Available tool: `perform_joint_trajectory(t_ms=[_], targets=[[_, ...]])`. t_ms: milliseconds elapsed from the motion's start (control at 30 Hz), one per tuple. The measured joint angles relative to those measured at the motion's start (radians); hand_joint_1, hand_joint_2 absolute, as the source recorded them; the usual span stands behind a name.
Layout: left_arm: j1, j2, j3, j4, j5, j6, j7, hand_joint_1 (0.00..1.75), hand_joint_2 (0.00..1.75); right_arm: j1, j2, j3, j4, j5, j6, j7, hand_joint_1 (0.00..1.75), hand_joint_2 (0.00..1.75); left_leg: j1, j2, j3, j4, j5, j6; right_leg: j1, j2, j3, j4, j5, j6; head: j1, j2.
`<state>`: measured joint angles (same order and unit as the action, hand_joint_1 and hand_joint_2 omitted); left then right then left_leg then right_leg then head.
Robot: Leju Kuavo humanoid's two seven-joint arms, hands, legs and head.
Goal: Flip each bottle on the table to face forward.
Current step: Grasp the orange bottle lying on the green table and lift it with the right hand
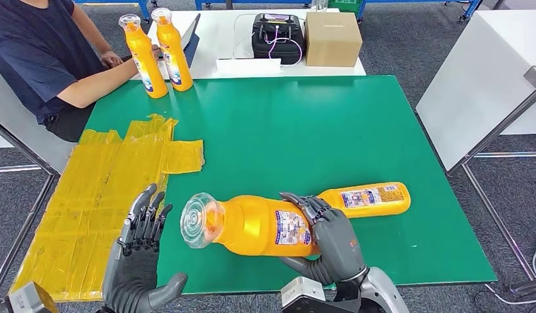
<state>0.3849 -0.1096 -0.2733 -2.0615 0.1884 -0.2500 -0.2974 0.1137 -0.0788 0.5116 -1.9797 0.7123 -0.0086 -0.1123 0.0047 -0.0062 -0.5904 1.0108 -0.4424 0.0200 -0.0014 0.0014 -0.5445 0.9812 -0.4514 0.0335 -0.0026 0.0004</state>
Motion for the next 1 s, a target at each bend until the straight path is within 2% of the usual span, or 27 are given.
perform_joint_trajectory(t_ms=[500, 733, 1000], targets=[[-0.017, 0.064, -0.121, 0.000, 0.019, 0.062, 0.006, 0.00, 1.75, -0.151, 0.058, 0.082, 0.084, -0.070, 0.058, 0.014, 1.75, 1.75, 0.000, -0.001, -0.002, 0.000, 0.000, 0.000, 0.000, 0.000, -0.001, 0.000, 0.000, 0.000, 0.000, 0.000], [-0.028, 0.074, -0.134, 0.000, 0.015, 0.080, -0.002, 0.00, 1.75, -0.208, 0.061, 0.160, 0.150, -0.126, 0.114, -0.010, 1.75, 1.75, 0.000, -0.002, -0.002, 0.000, 0.000, 0.000, 0.000, -0.001, -0.001, 0.000, 0.000, 0.000, 0.000, 0.000], [-0.025, 0.077, -0.134, -0.016, -0.039, 0.107, -0.020, 0.00, 1.75, -0.219, 0.048, 0.261, 0.210, -0.160, 0.162, -0.026, 1.75, 1.75, 0.000, -0.002, -0.003, 0.000, 0.000, 0.000, 0.000, -0.001, -0.002, 0.000, 0.000, 0.000, 0.000, 0.000]])
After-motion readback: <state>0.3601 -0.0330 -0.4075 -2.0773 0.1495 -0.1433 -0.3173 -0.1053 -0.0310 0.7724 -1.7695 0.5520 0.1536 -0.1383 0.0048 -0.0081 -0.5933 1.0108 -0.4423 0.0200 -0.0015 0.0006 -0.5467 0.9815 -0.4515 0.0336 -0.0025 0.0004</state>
